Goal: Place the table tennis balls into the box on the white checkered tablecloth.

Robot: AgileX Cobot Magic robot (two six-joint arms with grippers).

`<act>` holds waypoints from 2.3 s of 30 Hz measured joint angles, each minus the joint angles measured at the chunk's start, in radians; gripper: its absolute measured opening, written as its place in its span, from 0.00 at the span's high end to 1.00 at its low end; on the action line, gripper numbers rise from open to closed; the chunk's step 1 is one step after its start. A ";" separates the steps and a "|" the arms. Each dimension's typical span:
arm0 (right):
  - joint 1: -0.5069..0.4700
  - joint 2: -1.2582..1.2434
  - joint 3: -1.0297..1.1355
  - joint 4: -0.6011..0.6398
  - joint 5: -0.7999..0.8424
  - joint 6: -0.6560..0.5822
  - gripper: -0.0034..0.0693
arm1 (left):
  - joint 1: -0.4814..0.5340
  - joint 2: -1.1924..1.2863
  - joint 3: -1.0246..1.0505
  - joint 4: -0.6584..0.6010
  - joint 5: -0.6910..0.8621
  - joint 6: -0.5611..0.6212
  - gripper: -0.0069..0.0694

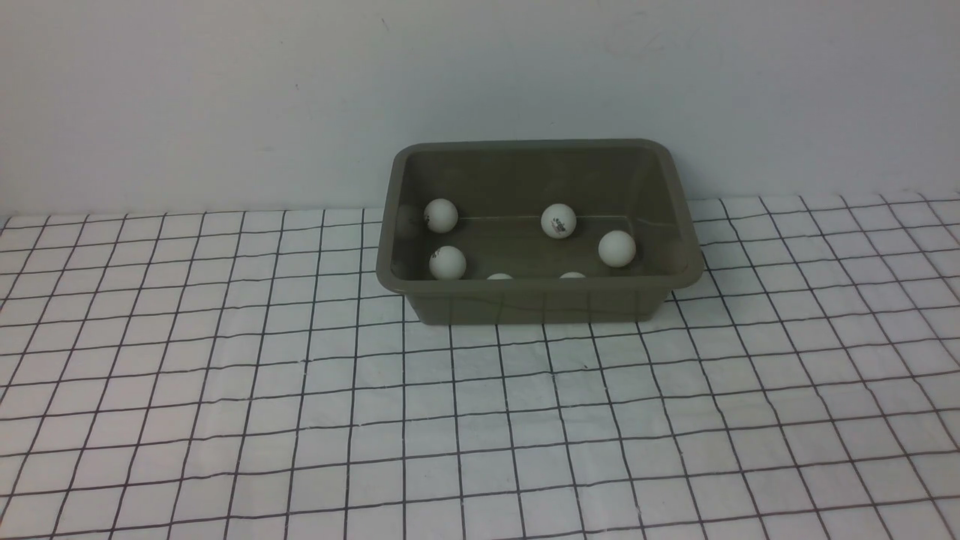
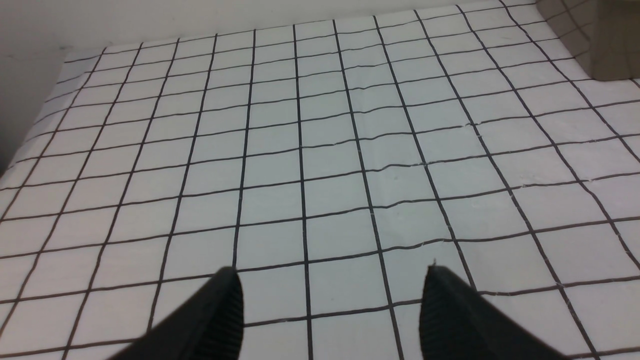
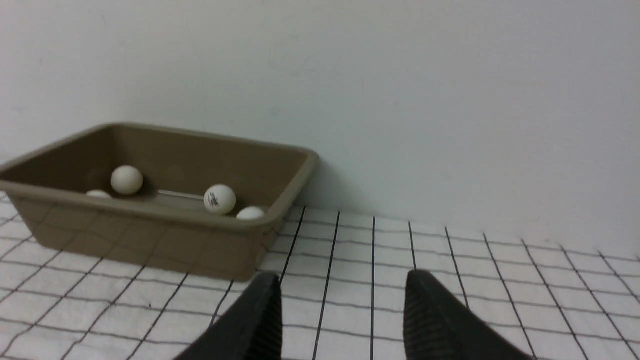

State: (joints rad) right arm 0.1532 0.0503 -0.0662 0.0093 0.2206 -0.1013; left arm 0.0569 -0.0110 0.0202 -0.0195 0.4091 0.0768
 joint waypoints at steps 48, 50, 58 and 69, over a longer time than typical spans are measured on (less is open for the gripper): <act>-0.063 -0.062 0.083 0.049 0.192 0.001 0.52 | 0.000 0.000 0.000 0.000 0.000 0.000 0.35; -0.063 -0.062 0.083 0.049 0.192 0.001 0.52 | 0.000 0.000 0.000 0.000 0.000 0.000 0.35; -0.063 -0.062 0.083 0.050 0.190 0.001 0.52 | 0.000 0.000 0.000 0.000 0.000 0.000 0.35; -0.063 -0.062 0.084 0.053 0.189 0.001 0.52 | 0.000 0.000 0.000 0.000 0.000 0.000 0.35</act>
State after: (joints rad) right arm 0.0906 -0.0121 0.0177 0.0627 0.4099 -0.1002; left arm 0.0569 -0.0110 0.0202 -0.0195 0.4091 0.0768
